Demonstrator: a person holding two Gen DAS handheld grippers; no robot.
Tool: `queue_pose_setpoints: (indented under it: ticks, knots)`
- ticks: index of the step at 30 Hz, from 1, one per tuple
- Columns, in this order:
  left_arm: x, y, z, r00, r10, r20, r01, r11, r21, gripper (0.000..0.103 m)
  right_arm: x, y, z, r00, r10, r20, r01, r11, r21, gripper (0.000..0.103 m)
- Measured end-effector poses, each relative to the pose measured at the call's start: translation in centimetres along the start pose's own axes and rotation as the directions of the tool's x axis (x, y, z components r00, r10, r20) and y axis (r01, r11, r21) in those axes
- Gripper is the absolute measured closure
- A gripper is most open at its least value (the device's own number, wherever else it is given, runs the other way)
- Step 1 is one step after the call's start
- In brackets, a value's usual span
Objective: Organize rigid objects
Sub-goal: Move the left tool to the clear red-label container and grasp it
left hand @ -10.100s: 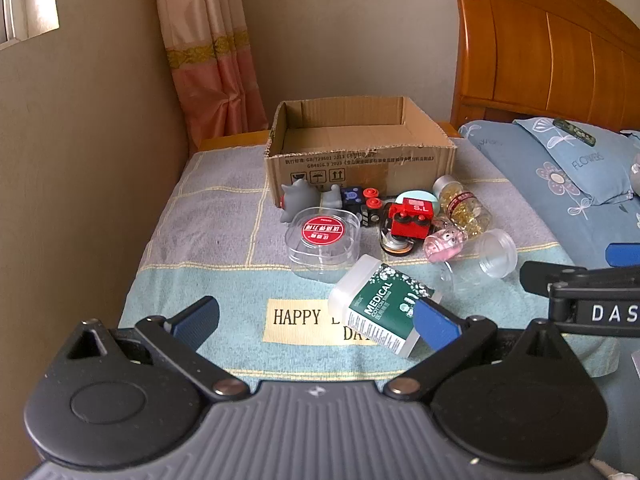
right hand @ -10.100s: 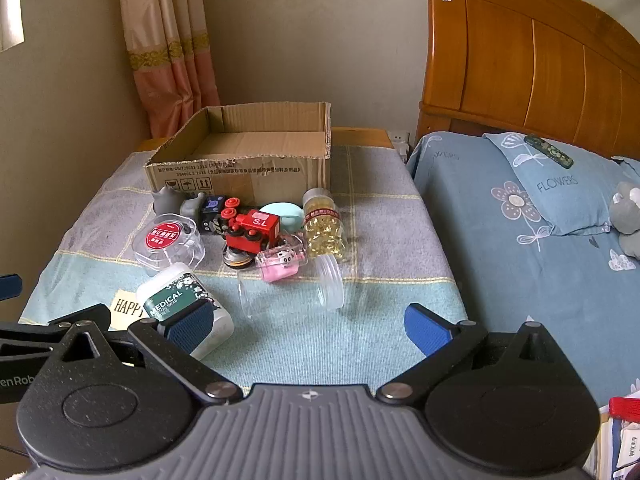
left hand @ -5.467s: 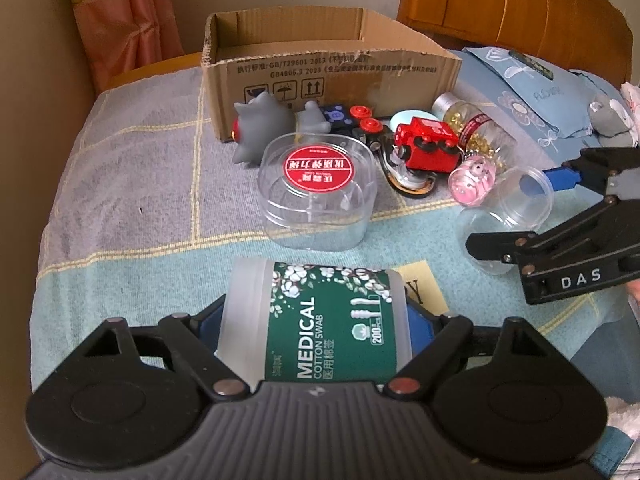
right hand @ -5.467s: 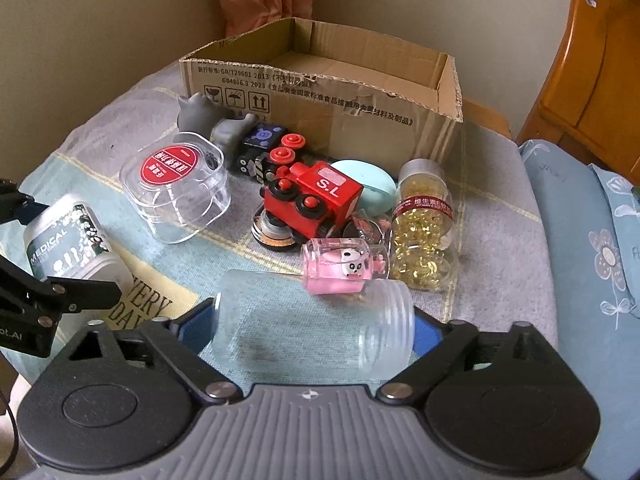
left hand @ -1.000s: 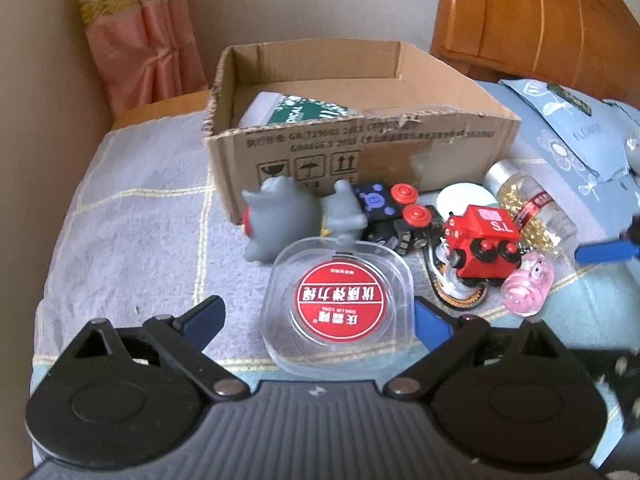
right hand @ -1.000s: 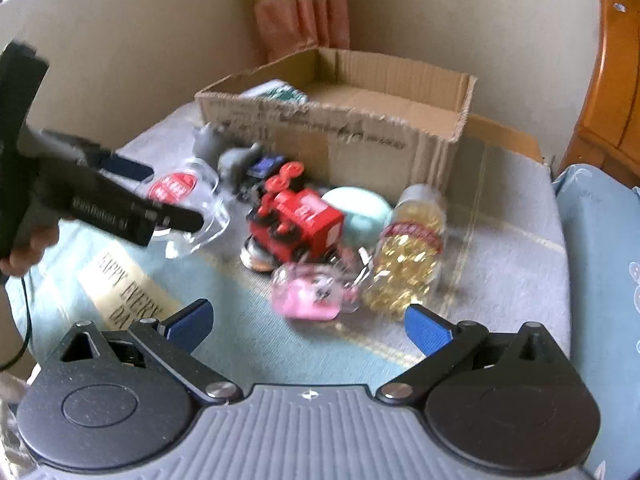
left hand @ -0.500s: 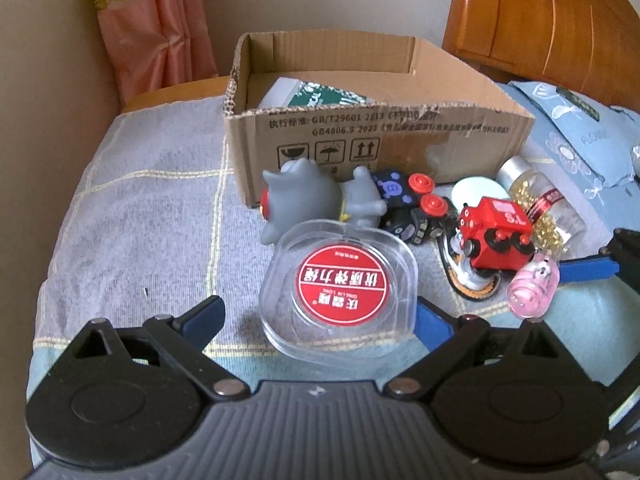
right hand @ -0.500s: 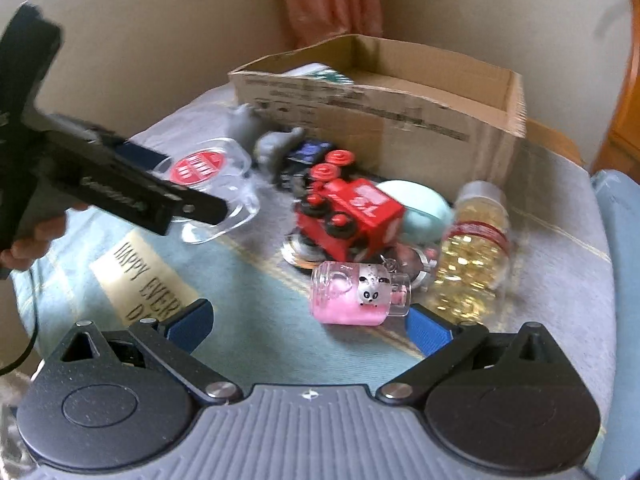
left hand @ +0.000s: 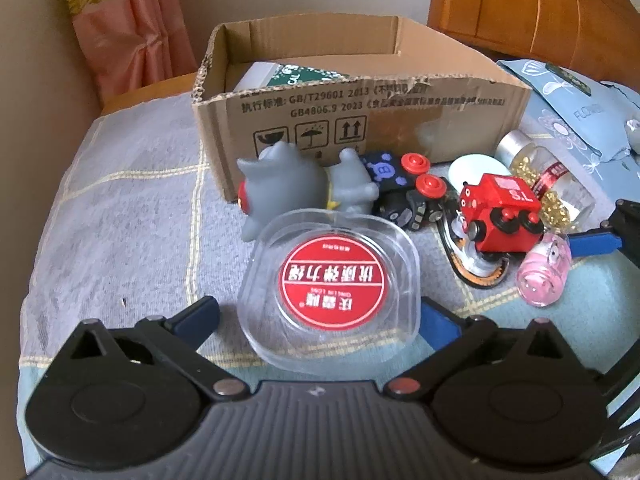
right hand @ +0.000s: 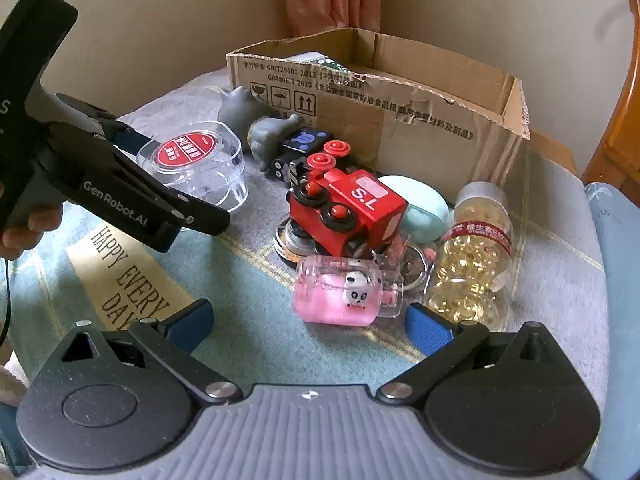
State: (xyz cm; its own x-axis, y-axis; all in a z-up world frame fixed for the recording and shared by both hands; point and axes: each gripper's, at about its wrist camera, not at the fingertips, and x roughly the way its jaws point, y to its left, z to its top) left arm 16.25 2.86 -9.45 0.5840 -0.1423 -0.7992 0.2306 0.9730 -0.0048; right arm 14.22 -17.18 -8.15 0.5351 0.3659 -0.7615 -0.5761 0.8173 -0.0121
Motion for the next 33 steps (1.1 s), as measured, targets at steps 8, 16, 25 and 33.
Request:
queue_pose_setpoints:
  ticks: [8, 16, 25, 33]
  knots:
    - [-0.1, 0.1, 0.7, 0.999, -0.033, 0.013, 0.032, 0.999, 0.033, 0.021, 0.3, 0.3, 0.3, 1.000, -0.001, 0.011, 0.001, 1.000, -0.001, 0.000]
    - [-0.3, 0.2, 0.9, 0.998, -0.056, 0.008, 0.055, 0.997, 0.059, 0.029, 0.1, 0.6, 0.8, 1.000, 0.018, 0.017, -0.018, 1.000, 0.002, 0.010]
    - [-0.5, 1.0, 0.8, 0.998, -0.059, 0.005, 0.058, 0.997, 0.045, 0.029, -0.3, 0.2, 1.2, 0.999, -0.030, 0.013, 0.030, 1.000, 0.008, 0.037]
    - [-1.3, 0.9, 0.8, 0.999, -0.054, 0.000, 0.054, 0.995, 0.080, 0.029, -0.7, 0.4, 1.4, 0.999, -0.053, -0.010, 0.053, 0.999, -0.003, 0.047]
